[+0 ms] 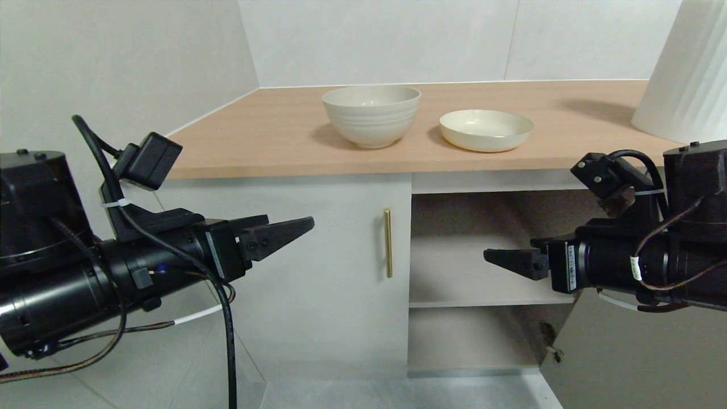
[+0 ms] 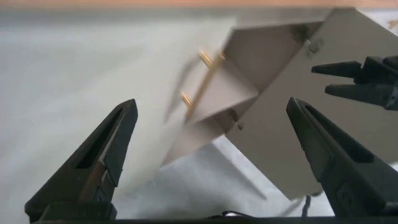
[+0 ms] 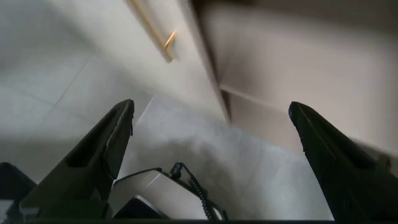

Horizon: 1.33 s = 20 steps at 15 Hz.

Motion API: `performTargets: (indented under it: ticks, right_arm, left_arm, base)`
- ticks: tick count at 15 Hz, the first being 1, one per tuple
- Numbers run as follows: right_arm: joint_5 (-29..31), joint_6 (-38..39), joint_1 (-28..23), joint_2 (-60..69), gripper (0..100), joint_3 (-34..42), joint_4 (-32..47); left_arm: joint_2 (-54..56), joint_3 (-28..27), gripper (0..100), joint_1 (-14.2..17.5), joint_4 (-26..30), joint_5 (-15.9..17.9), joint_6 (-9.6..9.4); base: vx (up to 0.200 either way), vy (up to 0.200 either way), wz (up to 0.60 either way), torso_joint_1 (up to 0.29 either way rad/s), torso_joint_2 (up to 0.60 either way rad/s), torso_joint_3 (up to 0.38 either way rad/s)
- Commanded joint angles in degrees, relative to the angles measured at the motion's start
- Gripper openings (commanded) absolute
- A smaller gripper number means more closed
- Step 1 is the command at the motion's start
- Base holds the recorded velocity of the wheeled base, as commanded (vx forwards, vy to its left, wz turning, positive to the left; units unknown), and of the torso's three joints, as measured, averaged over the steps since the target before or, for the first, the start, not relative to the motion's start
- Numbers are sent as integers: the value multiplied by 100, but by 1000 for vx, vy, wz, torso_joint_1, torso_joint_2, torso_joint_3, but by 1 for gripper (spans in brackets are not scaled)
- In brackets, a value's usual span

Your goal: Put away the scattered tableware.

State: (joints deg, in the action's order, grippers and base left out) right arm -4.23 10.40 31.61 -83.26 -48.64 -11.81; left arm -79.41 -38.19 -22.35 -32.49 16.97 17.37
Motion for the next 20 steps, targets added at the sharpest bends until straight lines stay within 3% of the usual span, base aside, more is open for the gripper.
performTargets:
  ticks: [1, 9, 20]
  right_arm:
    - [-8, -3, 12, 38, 100, 39, -5]
    - [-52, -337, 47, 135, 100, 144, -14]
    - [-34, -346, 38, 38, 100, 153, -102]
  left_arm:
    - [119, 22, 100, 2, -3, -1, 3]
    - [110, 22, 100, -7, -12, -1, -6]
    - [-66, -92, 100, 2, 217, 43, 12]
  base:
    - [0, 0, 0, 0, 0, 0]
    - [0, 0, 0, 0, 0, 0]
    - [0, 0, 0, 132, -401, -273]
